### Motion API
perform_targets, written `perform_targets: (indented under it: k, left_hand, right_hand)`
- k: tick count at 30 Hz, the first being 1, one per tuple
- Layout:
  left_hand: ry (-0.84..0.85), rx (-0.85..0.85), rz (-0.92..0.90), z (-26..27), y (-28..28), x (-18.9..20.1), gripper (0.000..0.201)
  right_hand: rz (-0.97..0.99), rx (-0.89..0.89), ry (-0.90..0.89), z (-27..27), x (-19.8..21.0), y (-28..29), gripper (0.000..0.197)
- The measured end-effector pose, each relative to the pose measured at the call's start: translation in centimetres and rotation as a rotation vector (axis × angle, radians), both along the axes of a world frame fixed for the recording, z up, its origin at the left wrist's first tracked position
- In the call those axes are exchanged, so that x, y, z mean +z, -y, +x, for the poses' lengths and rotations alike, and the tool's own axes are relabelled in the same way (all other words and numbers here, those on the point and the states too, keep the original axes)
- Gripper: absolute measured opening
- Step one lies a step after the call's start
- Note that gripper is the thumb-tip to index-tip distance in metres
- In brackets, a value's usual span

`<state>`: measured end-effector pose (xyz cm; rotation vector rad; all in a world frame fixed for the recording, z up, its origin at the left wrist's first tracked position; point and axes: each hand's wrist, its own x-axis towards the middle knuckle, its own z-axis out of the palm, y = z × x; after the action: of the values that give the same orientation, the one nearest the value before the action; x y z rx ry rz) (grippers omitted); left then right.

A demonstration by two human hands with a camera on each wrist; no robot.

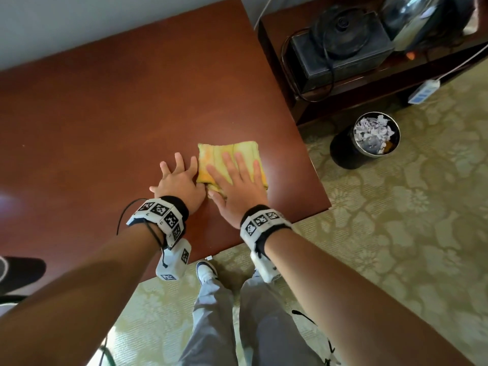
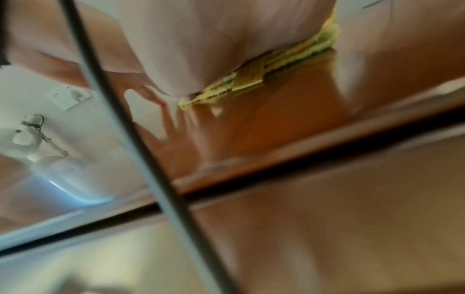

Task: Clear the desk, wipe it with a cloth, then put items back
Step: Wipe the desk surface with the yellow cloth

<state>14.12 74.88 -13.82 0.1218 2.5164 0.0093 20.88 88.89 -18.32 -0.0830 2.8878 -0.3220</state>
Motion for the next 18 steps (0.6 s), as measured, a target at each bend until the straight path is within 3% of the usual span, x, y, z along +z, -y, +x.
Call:
perform_targets:
  k: [6, 12, 18]
  left_hand:
    - [-0.045, 0.089, 0.089, 0.5, -3.4, 0.7, 0.062]
    - [-0.052, 0.042, 0.150, -0.7, -7.6, 1.0, 0.071]
    - [-0.011, 0.059, 0.108, -2.6, -9.3, 0.7, 0.075]
  right_hand:
    - [0.039, -0.226, -0.037, 0.5, -0.4, -7.8, 0.062]
    - [0.065, -0.200, -0.061, 5.0, -1.0, -10.5, 0.061]
    - [0.023, -0.194, -0.080, 4.6, -0.7, -10.8, 0.059]
